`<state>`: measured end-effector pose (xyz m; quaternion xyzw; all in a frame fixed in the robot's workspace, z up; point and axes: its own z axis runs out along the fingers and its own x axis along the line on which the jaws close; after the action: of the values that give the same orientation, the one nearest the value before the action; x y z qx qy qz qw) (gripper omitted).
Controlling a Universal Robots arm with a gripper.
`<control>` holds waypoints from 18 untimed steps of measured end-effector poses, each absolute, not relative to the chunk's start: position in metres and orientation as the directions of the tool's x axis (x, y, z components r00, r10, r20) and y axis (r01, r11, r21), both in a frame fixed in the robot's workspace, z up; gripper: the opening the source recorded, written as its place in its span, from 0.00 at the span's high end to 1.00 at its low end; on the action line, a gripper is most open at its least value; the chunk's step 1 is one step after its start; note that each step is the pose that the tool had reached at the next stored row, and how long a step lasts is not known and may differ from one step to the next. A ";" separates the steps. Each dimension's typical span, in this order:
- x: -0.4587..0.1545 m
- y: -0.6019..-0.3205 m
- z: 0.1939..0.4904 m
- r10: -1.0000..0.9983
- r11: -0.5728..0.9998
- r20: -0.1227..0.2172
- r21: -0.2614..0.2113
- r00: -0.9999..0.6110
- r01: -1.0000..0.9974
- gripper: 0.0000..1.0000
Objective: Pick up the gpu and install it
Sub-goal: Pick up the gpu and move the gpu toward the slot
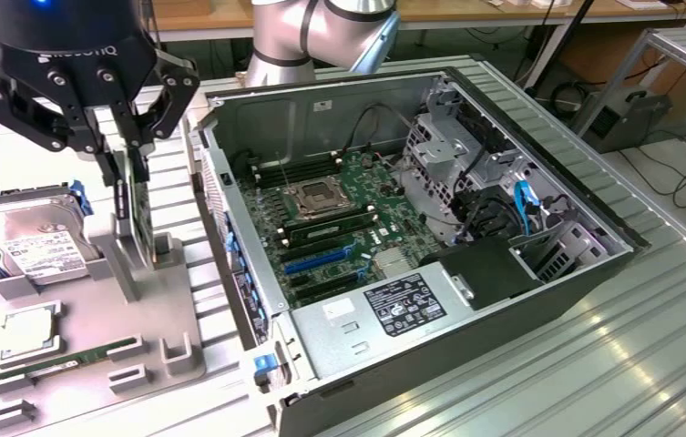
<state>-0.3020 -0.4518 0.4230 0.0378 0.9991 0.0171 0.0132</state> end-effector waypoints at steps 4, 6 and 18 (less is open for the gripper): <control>-0.302 -0.452 0.425 0.076 0.997 -0.025 0.035 -0.997 0.075 0.74; -0.302 -0.452 0.427 0.076 0.997 -0.025 0.035 -0.997 0.075 0.74; -0.302 -0.452 0.433 0.076 0.997 -0.025 0.035 -0.997 0.075 0.74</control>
<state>-0.3021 -0.4518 0.4334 0.0378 0.9991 0.0171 0.0132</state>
